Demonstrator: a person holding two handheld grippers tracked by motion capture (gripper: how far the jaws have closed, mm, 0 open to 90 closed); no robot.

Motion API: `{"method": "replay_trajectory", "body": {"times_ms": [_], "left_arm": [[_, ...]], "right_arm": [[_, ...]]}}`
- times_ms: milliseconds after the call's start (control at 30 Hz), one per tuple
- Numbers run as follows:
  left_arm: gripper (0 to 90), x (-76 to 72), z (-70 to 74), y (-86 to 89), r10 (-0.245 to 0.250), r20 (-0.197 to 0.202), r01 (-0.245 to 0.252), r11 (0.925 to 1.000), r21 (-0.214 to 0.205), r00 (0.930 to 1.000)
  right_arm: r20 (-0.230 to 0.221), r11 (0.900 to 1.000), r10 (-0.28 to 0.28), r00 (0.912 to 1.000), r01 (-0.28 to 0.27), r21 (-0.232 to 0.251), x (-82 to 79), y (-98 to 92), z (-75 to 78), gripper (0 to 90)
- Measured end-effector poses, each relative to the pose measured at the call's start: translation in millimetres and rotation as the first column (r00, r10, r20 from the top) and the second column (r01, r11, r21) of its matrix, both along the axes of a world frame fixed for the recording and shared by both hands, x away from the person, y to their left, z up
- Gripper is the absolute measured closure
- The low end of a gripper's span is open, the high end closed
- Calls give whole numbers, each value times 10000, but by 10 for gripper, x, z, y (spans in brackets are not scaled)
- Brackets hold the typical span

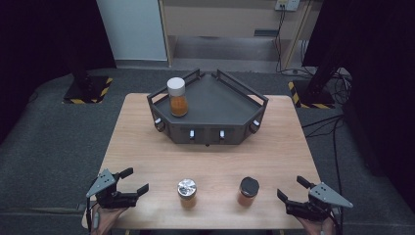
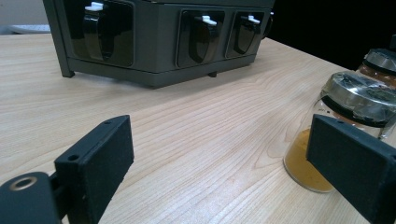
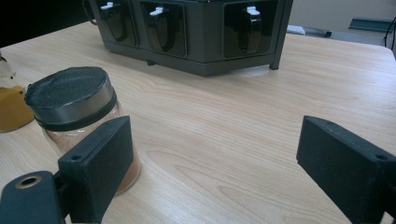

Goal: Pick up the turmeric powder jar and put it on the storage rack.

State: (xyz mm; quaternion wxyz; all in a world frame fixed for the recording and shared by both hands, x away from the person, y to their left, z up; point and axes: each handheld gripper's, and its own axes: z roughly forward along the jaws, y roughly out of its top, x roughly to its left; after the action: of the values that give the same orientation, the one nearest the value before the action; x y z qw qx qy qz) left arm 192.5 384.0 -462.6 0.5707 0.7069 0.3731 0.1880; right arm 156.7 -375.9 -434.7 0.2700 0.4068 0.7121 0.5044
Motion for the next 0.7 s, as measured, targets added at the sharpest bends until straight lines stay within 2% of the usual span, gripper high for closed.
{"method": "replay_trajectory", "body": {"times_ms": [233, 500, 700], "left_arm": [[68, 0, 8, -7, -45, -5, 45, 10000, 65, 10000], [67, 9, 11, -11, -70, -66, 71, 9999, 92, 10000], [68, 12, 10, -10, -65, -88, 66, 9999, 109, 9999]], "right_arm": [[17, 10000, -12, 10000, 12, -26, -2, 9, 1, 106], [60, 9995, -4, 10000, 3, 316, 7, -35, -9, 104], [185, 9996, 26, 9998, -31, 290, 5, -21, 38, 104]]}}
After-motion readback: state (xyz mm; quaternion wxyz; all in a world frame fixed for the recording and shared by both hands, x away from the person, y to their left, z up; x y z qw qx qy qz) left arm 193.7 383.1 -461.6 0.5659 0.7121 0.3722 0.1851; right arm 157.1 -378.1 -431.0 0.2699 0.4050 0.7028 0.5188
